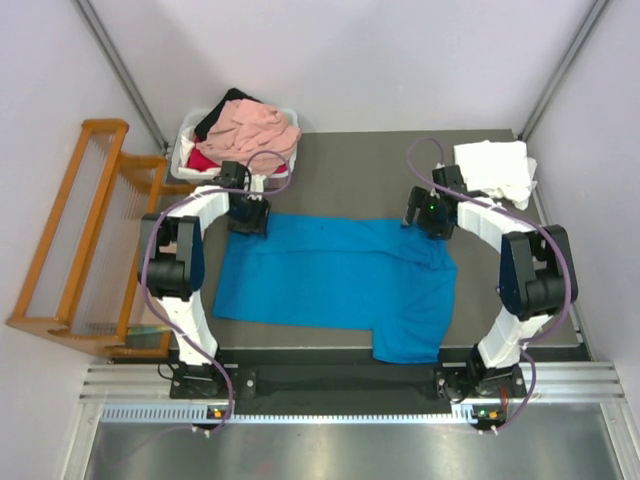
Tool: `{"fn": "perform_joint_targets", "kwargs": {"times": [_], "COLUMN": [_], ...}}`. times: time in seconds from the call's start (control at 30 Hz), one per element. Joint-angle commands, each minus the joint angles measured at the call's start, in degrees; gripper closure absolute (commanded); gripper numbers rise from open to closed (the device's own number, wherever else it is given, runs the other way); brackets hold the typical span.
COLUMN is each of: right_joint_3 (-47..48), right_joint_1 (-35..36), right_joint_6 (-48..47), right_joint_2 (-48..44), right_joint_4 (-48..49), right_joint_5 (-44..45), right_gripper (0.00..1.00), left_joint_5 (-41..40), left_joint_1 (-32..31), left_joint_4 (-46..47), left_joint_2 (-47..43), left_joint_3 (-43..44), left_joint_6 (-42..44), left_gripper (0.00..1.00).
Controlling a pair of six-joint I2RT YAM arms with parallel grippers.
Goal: Fold and stack the t-shirts
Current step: Fold the tshirt
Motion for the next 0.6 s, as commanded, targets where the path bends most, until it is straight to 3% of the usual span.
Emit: {"fn": "perform_joint_targets", "kwargs": {"times": [0.0,0.23,0.57], "right_joint_3": [2.75,7.23,6.71], "right_joint_1": [-0.52,-1.14,-10.01], "right_joint_6": [0.22,-0.39,-1.36], "right_joint_2": [1.39,3.85,7.81], "right_joint_4": [3.45,2.04,2.66], "right_joint_5": [-0.74,0.58,2.16], "right_gripper": [0.19,0.18,0.18], "left_joint_5": [-0.15,-1.38,0.82], "left_joint_1": [-0.04,-0.04,-0.04], "left_joint_4": [3.14,3.5,2.44], "left_joint_2": [2.35,5.43,1.22], "left_joint_3": [2.21,5.29,3.63], "left_joint_6": [-0.18,0.08,-0.27], "left_gripper": [0.39,0.42,0.45]}}
